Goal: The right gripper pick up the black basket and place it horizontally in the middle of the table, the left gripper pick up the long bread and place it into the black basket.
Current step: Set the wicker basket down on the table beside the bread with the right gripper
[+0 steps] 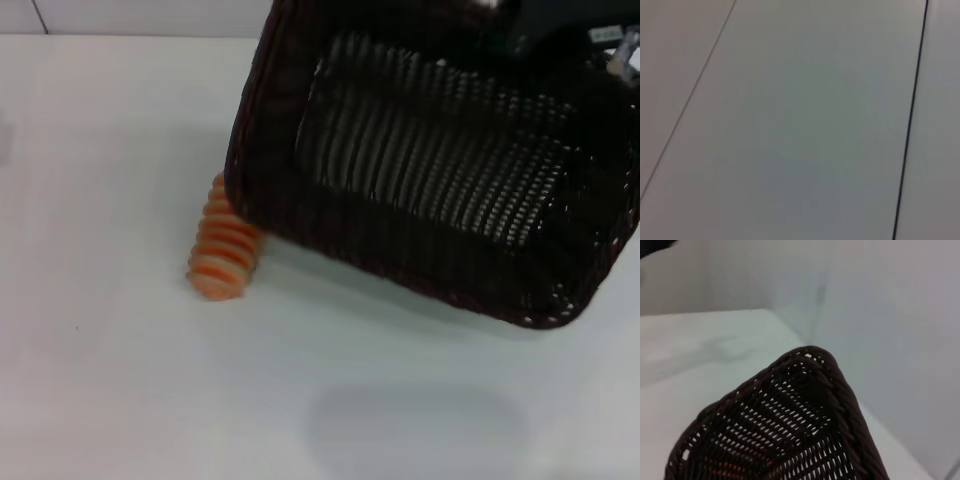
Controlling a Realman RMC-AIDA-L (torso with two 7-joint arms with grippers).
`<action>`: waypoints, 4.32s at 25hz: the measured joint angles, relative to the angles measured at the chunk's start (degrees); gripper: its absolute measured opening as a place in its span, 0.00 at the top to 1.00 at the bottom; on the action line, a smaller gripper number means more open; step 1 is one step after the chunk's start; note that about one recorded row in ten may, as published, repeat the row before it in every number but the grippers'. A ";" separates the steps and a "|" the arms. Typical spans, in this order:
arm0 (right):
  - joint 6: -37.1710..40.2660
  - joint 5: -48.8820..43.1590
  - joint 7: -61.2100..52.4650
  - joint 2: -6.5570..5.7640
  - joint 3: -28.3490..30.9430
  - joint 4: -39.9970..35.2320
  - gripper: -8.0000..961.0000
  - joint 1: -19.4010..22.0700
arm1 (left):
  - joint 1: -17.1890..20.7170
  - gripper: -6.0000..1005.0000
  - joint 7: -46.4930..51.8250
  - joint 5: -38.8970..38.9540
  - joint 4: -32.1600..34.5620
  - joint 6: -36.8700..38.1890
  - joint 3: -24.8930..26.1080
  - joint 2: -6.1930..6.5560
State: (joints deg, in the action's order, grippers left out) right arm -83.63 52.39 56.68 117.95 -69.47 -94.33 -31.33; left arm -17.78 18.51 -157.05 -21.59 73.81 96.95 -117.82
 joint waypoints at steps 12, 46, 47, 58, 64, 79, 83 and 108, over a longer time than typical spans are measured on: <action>-13.64 5.67 2.49 -3.37 -0.23 1.58 0.78 -6.20 | -3.06 0.20 -0.33 -0.36 -0.02 -2.31 4.32 -0.04; -12.34 -6.34 1.67 0.69 -5.04 15.08 0.73 -15.09 | -3.90 0.20 -0.41 -0.43 0.84 -2.36 4.57 -0.03; -12.34 -6.44 1.57 0.67 -5.14 15.37 0.73 -15.42 | -3.87 0.20 -0.41 -0.37 0.86 -2.36 4.57 -0.03; -12.36 -7.79 0.00 0.61 -7.11 16.47 0.72 -16.81 | -3.74 0.20 -0.41 -0.11 0.86 -2.34 4.57 -0.04; -12.96 -8.53 -0.75 0.61 -7.15 15.73 0.71 -16.21 | -3.58 0.20 -0.29 -0.13 0.86 -2.21 4.57 -0.04; -13.22 -9.21 -0.50 0.52 -9.17 14.79 0.69 -16.53 | -3.08 0.20 0.37 -0.07 0.86 -1.79 4.16 -0.26; -13.05 -10.03 -0.72 0.55 -9.38 14.79 0.68 -16.86 | -3.01 0.20 0.39 -0.03 0.85 -1.76 4.11 -0.29; -4.18 -10.95 -3.87 0.89 -11.40 9.65 0.66 -16.11 | -2.70 0.20 0.83 -0.21 0.93 -1.66 4.48 -0.25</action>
State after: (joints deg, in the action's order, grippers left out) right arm -87.81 41.44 52.81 118.83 -80.88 -84.68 -47.44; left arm -20.48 19.34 -157.26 -20.66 72.16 101.43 -118.08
